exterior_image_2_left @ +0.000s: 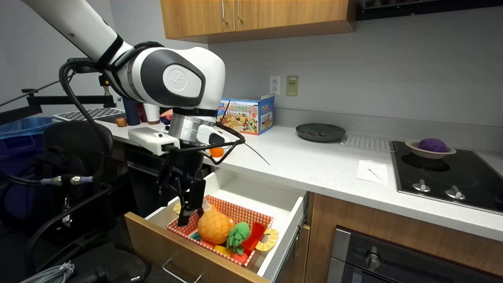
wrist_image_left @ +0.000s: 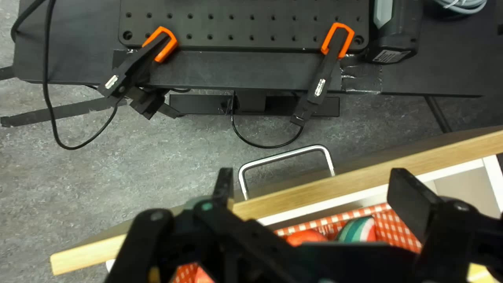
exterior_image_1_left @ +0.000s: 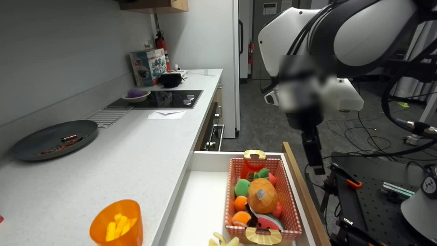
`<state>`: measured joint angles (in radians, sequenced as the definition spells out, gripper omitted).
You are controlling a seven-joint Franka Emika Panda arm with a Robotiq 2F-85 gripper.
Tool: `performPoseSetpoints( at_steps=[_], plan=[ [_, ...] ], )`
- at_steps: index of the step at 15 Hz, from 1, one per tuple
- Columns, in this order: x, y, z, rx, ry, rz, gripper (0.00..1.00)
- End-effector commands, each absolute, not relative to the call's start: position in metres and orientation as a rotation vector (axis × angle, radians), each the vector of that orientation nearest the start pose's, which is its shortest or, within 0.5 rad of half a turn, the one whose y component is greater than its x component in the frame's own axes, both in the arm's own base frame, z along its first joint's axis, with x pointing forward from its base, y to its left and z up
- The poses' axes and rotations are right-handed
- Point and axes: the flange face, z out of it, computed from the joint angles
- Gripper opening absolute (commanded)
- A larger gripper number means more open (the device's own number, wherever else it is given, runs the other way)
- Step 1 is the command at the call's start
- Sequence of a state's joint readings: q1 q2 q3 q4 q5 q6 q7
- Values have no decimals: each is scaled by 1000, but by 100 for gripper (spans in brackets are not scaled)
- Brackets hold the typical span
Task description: Close the top draw of the kitchen unit
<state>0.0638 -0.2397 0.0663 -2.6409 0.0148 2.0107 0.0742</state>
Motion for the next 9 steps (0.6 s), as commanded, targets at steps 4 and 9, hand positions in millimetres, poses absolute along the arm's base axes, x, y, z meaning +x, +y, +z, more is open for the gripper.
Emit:
performPoseSetpoints(
  at_steps=[4,9],
  plan=[
    [363,47,296,-3120,-72,627,100],
    [354,27,266,-3165,-102,727,100]
  ],
)
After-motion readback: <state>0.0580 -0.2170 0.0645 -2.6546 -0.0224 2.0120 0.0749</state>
